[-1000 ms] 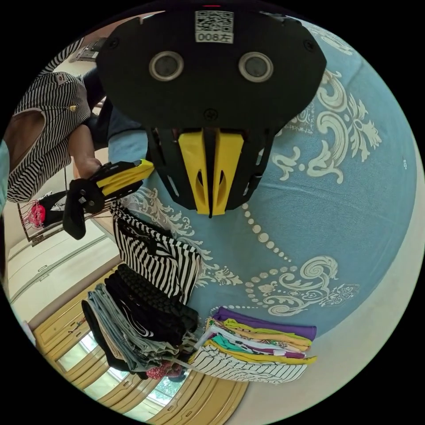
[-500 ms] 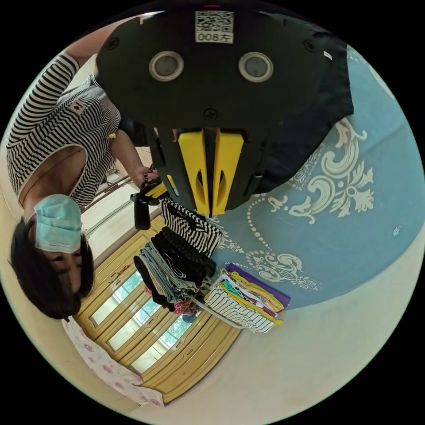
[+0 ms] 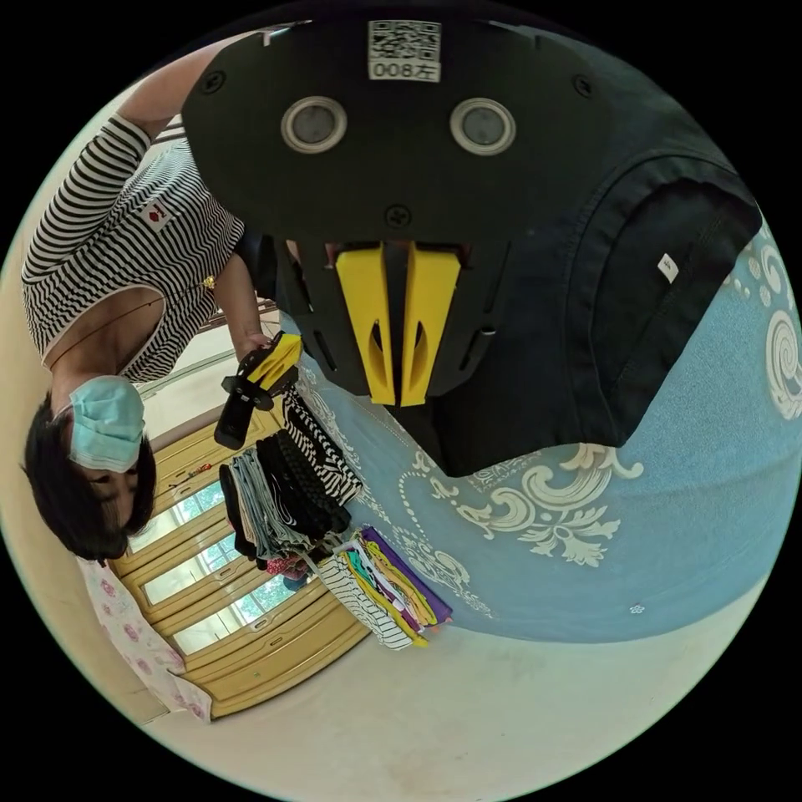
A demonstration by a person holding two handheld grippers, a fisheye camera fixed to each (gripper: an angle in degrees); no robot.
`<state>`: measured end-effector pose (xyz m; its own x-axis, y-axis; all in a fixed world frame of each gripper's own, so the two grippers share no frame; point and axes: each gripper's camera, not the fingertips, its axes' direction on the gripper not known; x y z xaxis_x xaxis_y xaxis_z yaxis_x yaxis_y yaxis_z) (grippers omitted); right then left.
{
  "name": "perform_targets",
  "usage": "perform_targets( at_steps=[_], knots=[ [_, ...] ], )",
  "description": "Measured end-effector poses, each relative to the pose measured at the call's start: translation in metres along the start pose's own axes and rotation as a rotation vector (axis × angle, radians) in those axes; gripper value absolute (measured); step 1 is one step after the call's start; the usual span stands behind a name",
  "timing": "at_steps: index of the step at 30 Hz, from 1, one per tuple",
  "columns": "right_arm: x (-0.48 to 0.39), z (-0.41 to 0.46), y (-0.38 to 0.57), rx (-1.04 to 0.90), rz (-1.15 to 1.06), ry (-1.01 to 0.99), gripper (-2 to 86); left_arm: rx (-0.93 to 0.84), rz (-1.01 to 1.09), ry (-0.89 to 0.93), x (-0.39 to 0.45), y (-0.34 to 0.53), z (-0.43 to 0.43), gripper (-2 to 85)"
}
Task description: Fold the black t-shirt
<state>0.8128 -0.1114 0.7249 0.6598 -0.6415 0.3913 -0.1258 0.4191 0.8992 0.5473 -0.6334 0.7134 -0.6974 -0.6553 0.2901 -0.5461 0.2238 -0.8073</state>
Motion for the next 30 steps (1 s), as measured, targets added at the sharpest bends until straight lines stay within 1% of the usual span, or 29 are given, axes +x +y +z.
perform_targets(
  at_steps=[4,15,20,25,30],
  knots=[
    [-0.003,0.013,-0.002,-0.022,-0.009,-0.012,0.1,0.000,-0.018,-0.007,-0.004,-0.004,-0.010,1.4],
    [-0.002,0.057,-0.008,-0.154,0.003,0.065,0.2,-0.063,-0.050,-0.062,-0.006,-0.014,-0.020,2.1],
    [0.000,0.066,-0.010,-0.162,0.002,0.069,0.2,-0.059,-0.065,-0.072,-0.004,-0.017,-0.029,3.2],
    [0.007,0.074,-0.010,-0.163,0.015,0.039,0.5,-0.060,-0.087,-0.076,-0.001,-0.017,-0.039,4.8],
    [0.015,0.083,-0.009,-0.168,0.022,-0.024,1.8,-0.024,-0.107,-0.097,0.002,-0.016,-0.054,5.9]
  ],
)
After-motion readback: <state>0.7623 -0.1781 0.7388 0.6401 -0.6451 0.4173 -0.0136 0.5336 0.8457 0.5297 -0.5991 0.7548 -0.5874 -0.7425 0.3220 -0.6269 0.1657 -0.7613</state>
